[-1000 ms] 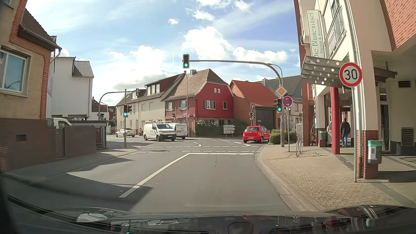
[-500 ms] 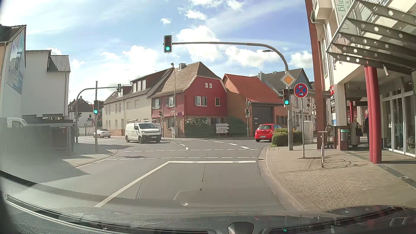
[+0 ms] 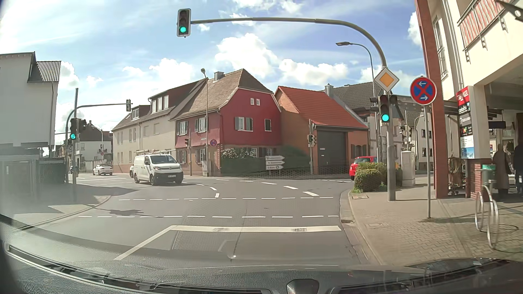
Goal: Follow the waypoints while adhering to traffic rules and regulations
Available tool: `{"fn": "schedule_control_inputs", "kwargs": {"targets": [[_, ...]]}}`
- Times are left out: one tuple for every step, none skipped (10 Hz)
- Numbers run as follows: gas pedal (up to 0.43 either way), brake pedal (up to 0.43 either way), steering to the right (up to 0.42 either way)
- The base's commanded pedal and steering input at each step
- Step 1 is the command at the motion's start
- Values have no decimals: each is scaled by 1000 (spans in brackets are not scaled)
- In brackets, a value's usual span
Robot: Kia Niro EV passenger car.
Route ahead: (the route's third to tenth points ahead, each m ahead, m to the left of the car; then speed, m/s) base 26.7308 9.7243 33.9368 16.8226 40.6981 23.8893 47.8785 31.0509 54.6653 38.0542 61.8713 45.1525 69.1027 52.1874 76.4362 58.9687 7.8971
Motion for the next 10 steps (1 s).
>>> {"fn": "schedule_control_inputs", "kwargs": {"targets": [[98,0,8],[98,0,6],[98,0,0],[98,0,-5],[98,0,-9],[98,0,-20],[98,0,-34],[98,0,-46],[98,0,-61],[98,0,-77]]}}
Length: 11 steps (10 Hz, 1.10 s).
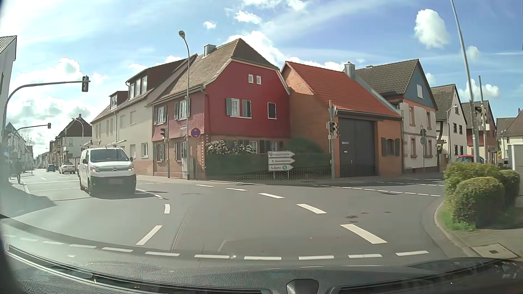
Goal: Follow the waypoints while adhering to traffic rules and regulations
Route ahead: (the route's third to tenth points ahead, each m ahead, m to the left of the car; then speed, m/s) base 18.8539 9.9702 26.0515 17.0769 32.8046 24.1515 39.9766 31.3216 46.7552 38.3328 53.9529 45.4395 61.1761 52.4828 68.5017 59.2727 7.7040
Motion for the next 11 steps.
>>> {"fn": "schedule_control_inputs", "kwargs": {"targets": [[98,0,-87],[98,0,-97],[87,0,-107],[87,0,-117],[87,0,-128],[87,0,-137],[87,0,-149],[87,0,-160],[87,0,-174],[87,0,-186],[87,0,-196]]}}
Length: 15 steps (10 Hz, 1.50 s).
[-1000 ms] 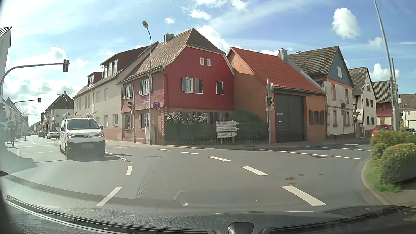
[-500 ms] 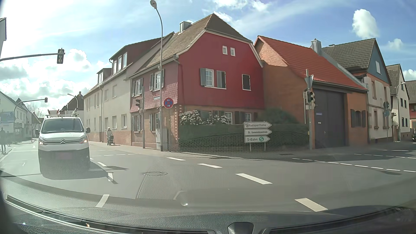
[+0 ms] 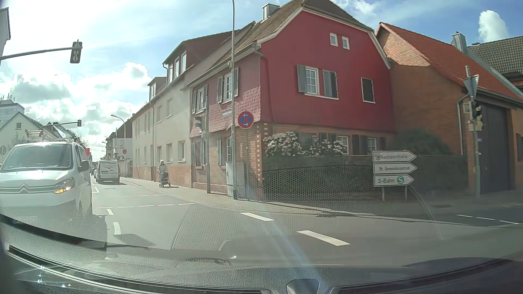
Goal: Follow the waypoints while adhering to traffic rules and regulations
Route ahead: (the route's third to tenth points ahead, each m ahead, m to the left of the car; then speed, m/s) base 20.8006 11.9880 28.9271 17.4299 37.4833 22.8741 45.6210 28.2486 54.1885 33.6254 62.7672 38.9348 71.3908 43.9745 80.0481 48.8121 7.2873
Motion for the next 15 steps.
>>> {"fn": "schedule_control_inputs", "kwargs": {"targets": [[87,0,-203],[87,0,-211],[87,0,-218],[87,0,-224],[87,0,-228],[87,0,-231],[87,0,-231],[87,0,-232],[87,0,-232],[98,0,-232],[98,0,-232],[98,0,-230],[98,0,-221],[98,0,-206],[118,0,-181]]}}
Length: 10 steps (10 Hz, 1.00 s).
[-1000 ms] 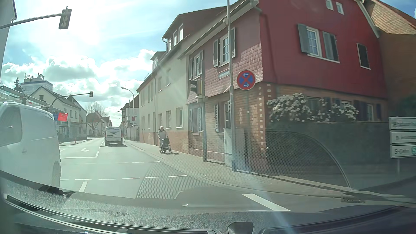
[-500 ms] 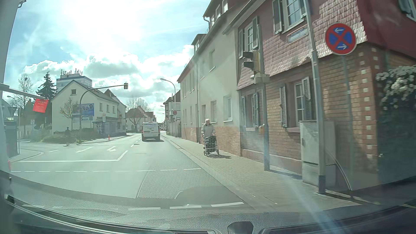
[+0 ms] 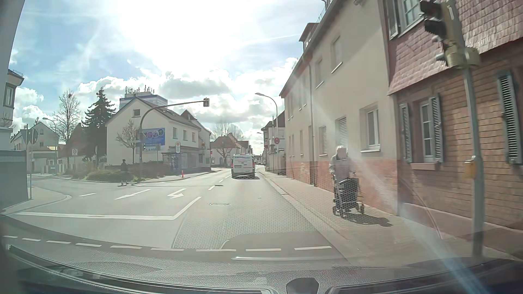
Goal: Follow the waypoints while adhering to traffic rules and regulations
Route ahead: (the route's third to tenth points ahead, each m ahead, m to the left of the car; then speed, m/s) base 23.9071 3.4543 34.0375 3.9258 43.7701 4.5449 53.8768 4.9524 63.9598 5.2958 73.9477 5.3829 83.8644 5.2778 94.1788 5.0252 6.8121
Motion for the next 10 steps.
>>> {"fn": "schedule_control_inputs", "kwargs": {"targets": [[118,0,-155],[118,0,-127],[118,0,-102],[130,0,-84],[130,0,-63],[130,0,-42],[130,0,-22],[130,0,-6],[130,0,5],[138,0,13]]}}
